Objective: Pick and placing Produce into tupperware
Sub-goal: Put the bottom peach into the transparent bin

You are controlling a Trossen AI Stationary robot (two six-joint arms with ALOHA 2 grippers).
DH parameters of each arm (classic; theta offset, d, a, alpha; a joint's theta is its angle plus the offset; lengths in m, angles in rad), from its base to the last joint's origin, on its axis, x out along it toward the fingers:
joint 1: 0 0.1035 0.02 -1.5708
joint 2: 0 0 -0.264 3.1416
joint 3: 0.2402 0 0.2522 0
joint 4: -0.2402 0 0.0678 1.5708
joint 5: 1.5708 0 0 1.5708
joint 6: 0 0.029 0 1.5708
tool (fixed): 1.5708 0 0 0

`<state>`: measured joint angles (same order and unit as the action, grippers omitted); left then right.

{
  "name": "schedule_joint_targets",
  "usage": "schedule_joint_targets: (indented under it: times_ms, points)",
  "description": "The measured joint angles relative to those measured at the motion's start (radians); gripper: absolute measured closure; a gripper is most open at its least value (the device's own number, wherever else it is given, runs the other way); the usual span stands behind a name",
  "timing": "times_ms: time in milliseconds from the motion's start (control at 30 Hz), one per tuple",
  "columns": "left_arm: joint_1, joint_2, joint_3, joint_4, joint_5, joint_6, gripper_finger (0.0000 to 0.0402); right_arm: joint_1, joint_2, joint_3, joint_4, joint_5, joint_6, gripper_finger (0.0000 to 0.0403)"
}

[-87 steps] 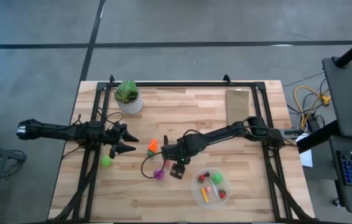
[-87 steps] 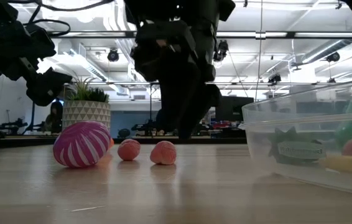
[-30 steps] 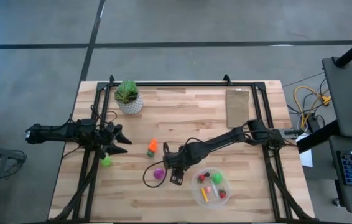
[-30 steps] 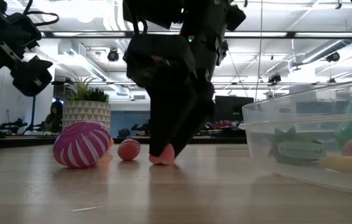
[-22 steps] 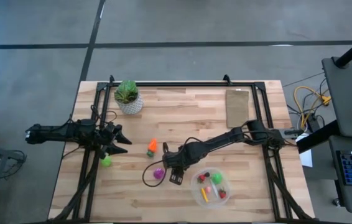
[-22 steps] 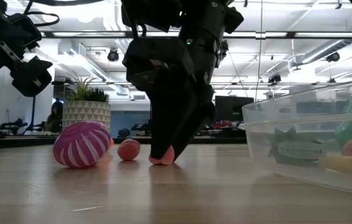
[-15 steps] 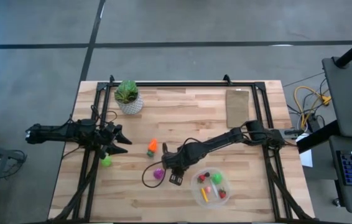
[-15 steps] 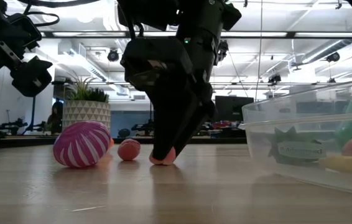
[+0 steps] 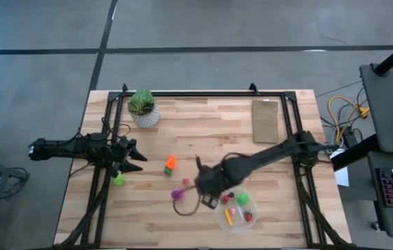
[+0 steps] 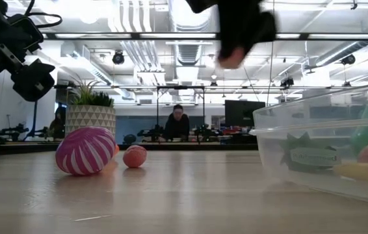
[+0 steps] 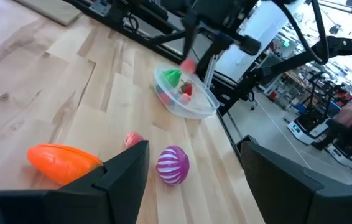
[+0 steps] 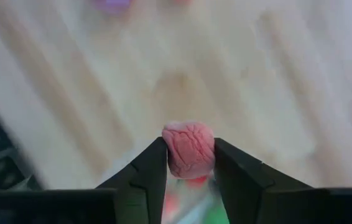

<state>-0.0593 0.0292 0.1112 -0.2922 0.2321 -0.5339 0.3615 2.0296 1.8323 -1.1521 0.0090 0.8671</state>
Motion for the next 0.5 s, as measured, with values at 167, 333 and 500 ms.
schedule_joint_targets:
  times_ms: [167,333,500]
  points:
    - [0.0,0.001,0.0,-0.002,0.0,-0.002,0.0162,0.091,0.013,-0.064,0.014,-0.095,0.169,0.0279]
    - [0.0,0.0,0.0,0.033,0.0,-0.025,0.0162,0.144,0.023,-0.1,0.015,-0.075,0.331,0.028]
    - [0.0,0.002,0.0,0.223,0.0,-0.063,0.0162,0.142,0.033,-0.153,0.016,-0.1,0.422,0.0262]
